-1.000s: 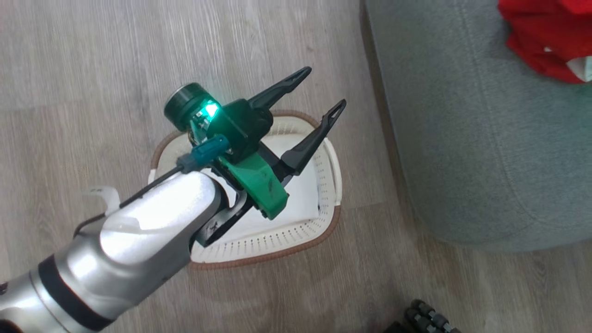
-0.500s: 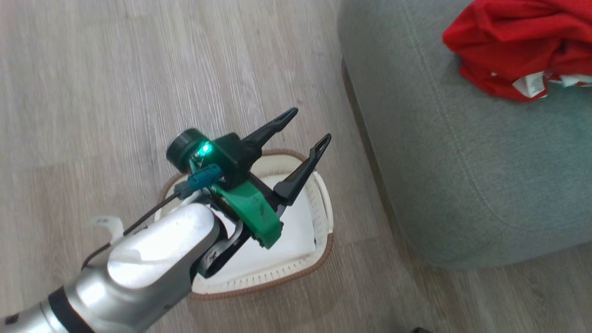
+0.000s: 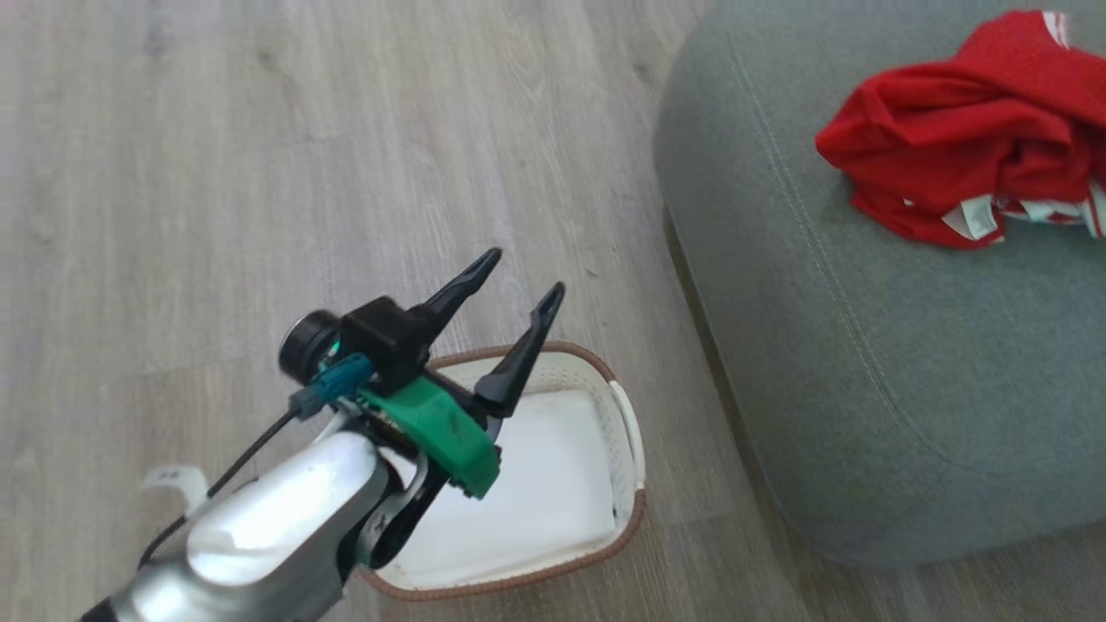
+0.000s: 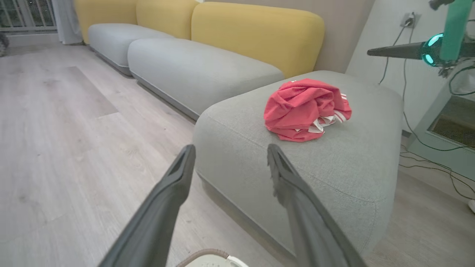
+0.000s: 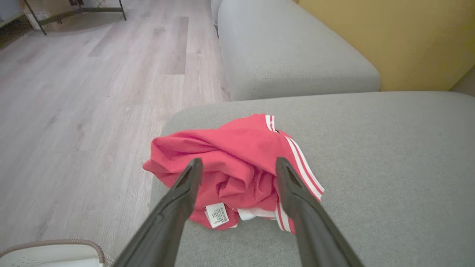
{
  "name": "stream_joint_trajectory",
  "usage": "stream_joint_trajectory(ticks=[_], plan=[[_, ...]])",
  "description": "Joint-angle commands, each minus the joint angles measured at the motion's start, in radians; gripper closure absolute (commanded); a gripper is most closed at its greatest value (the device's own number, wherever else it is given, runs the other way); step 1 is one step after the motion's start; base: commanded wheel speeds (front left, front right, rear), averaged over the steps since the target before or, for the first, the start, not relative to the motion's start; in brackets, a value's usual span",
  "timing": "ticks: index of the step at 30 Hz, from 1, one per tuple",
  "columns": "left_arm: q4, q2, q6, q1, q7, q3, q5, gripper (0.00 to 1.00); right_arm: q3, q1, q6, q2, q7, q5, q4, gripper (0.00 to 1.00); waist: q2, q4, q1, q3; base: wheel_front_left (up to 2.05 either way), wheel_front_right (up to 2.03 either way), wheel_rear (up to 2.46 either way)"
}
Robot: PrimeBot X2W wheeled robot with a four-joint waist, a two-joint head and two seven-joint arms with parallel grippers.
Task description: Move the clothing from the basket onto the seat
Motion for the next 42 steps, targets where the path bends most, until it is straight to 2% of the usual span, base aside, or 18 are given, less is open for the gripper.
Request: stream_joint_trajectory(ticks=[1, 6, 15, 20, 24, 29, 34, 42], plan=[[-0.028, 0.031, 0.013, -0.016, -0.010, 0.056, -0.007, 0.00, -0.026, 0.030, 0.000, -0.031, -0.013, -0.006, -0.046, 0.00, -0.0001, 0.027, 0.0001, -0.025, 0.00, 0.00, 0.00], [-0.060, 0.058, 0.040, 0.033, -0.017, 0.106, -0.017, 0.00, -0.141, 0.141, 0.000, 0.021, -0.063, -0.046, -0.164, 0.00, -0.0001, 0.070, 0.0001, -0.043, 0.00, 0.00, 0.00], [-0.119, 0.110, 0.087, 0.146, -0.021, 0.232, 0.009, 0.00, -0.319, 0.360, 0.000, 0.249, -0.148, -0.203, -0.372, 0.00, -0.0001, 0.148, 0.0001, -0.067, 0.00, 0.00, 0.00], [-0.125, 0.098, 0.112, 0.230, -0.021, 0.317, 0.035, 0.00, -0.380, 0.454, 0.000, 0.374, -0.198, -0.274, -0.471, 0.00, -0.0001, 0.180, 0.0001, -0.085, 0.00, 0.00, 0.00], [-0.114, 0.076, 0.119, 0.299, -0.021, 0.382, 0.069, 0.00, -0.385, 0.510, 0.000, 0.447, -0.223, -0.316, -0.505, 0.00, -0.0001, 0.194, 0.0001, -0.099, 0.00, 0.00, 0.00], [-0.103, 0.048, 0.107, 0.361, -0.021, 0.464, 0.116, 0.00, -0.365, 0.557, 0.000, 0.493, -0.252, -0.333, -0.508, 0.00, -0.0001, 0.204, 0.0001, -0.113, 0.00, 0.00, 0.00], [-0.087, 0.020, 0.079, 0.432, -0.022, 0.561, 0.215, 0.00, -0.334, 0.598, 0.000, 0.533, -0.291, -0.329, -0.491, 0.00, -0.0001, 0.212, 0.0001, -0.120, 0.00, 0.00, 0.00], [-0.056, -0.085, -0.012, 0.530, -0.022, 0.738, 0.314, 0.00, -0.241, 0.619, 0.000, 0.551, -0.382, -0.330, -0.450, 0.00, -0.0001, 0.219, 0.0001, -0.129, 0.00, 0.00, 0.00]])
